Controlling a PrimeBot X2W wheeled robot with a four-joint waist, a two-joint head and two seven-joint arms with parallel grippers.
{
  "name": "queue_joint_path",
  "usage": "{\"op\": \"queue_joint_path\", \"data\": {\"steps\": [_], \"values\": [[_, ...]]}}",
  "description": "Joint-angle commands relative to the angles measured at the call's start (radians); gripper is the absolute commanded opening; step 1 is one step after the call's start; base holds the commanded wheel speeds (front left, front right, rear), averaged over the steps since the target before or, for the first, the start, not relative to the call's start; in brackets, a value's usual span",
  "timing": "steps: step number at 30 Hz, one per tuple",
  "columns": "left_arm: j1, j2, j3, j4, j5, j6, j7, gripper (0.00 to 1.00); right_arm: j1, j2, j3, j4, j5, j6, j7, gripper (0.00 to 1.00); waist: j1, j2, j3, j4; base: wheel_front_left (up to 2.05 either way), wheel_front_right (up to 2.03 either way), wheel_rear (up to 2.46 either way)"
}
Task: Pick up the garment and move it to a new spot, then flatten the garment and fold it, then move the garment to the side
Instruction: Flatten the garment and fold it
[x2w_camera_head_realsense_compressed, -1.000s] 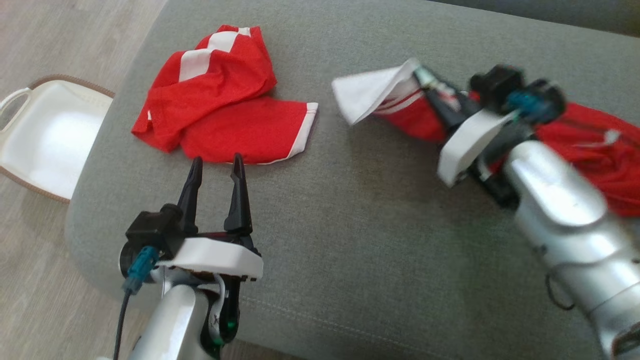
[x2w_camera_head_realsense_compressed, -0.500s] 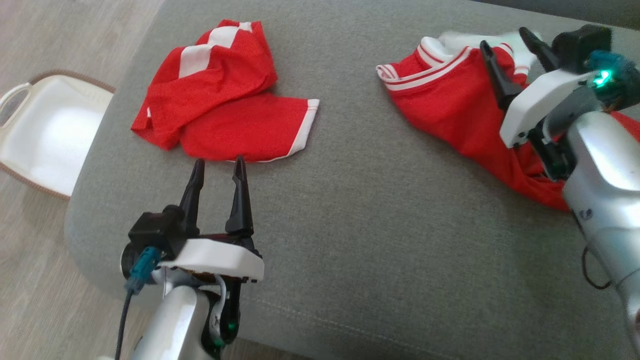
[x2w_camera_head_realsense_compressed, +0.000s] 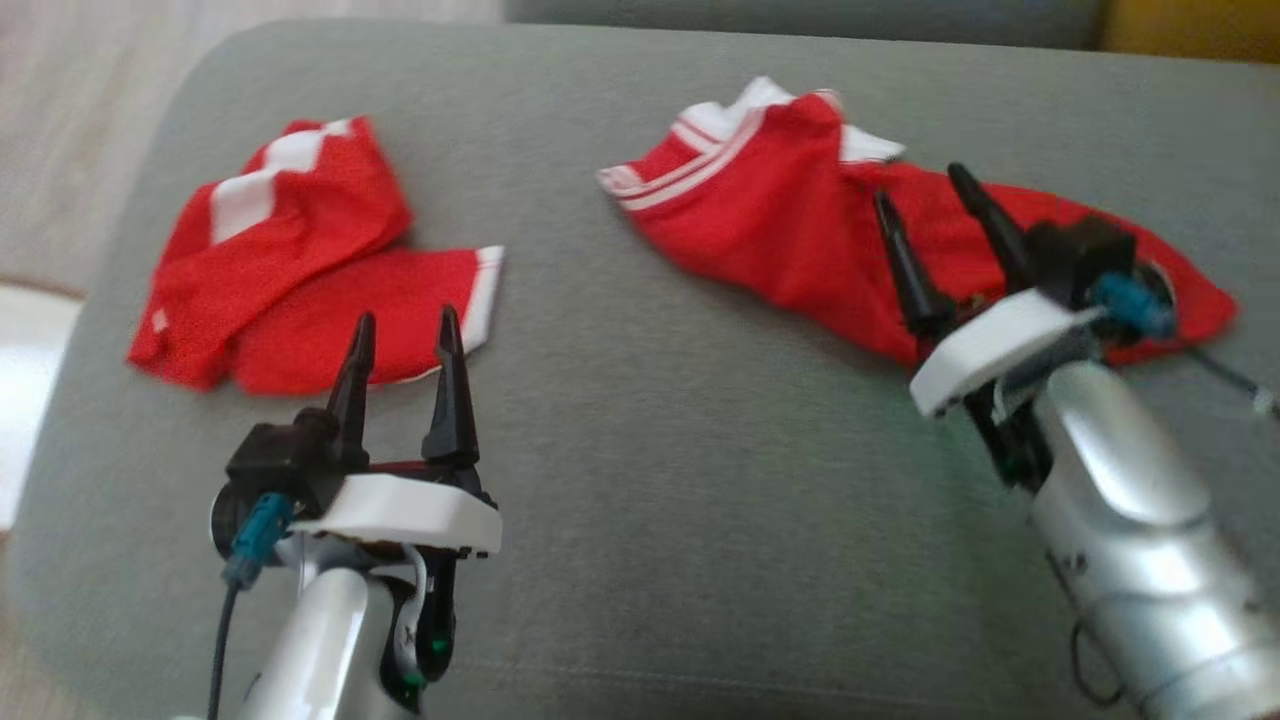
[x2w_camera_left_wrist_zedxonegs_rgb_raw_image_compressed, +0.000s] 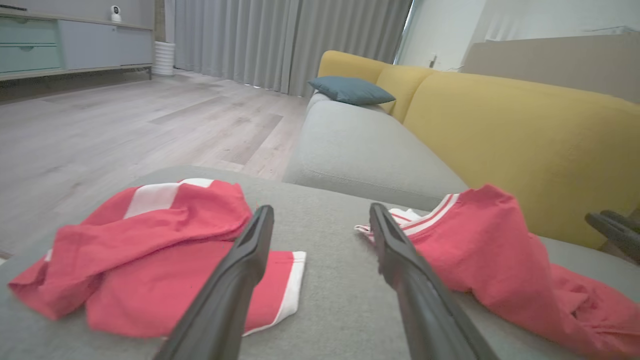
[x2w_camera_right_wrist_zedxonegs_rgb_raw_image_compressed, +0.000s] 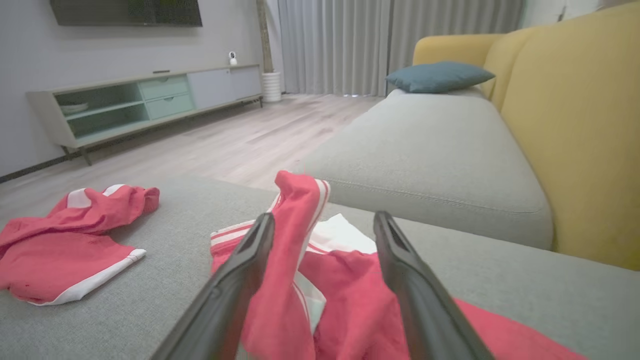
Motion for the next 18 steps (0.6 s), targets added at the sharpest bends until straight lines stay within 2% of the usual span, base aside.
{"op": "queue_joint_path", "data": {"steps": [1,7,9,12,18], "values": [[-0.022,0.004,0.044,-0.040,0.011,-0.004,-0.005,1.00,0.053,0.028,-0.048,-0.086,-0.057,0.007,-0.017,1.00,0.0000,0.0000,-0.021,-0.090,0.00,0.00,0.00],[-0.035,0.004,0.055,-0.039,0.016,-0.015,-0.005,1.00,0.314,0.121,-0.274,-0.357,-0.254,0.007,-0.020,1.00,0.0000,0.0000,-0.033,-0.182,0.00,0.00,0.00],[-0.038,0.004,0.056,-0.036,0.017,-0.019,-0.005,1.00,0.403,0.150,-0.331,-0.433,-0.283,0.007,-0.020,1.00,0.0000,0.0000,-0.038,-0.206,0.00,0.00,0.00],[-0.038,0.004,0.055,-0.038,0.016,-0.021,-0.005,1.00,0.510,0.167,-0.374,-0.518,-0.317,0.007,-0.020,1.00,0.0000,0.0000,-0.040,-0.236,0.00,0.00,0.00],[-0.039,0.004,0.059,-0.035,0.014,-0.023,-0.005,1.00,0.595,0.172,-0.380,-0.574,-0.290,0.007,-0.020,1.00,0.0000,0.0000,-0.039,-0.277,0.00,0.00,0.00]]}}
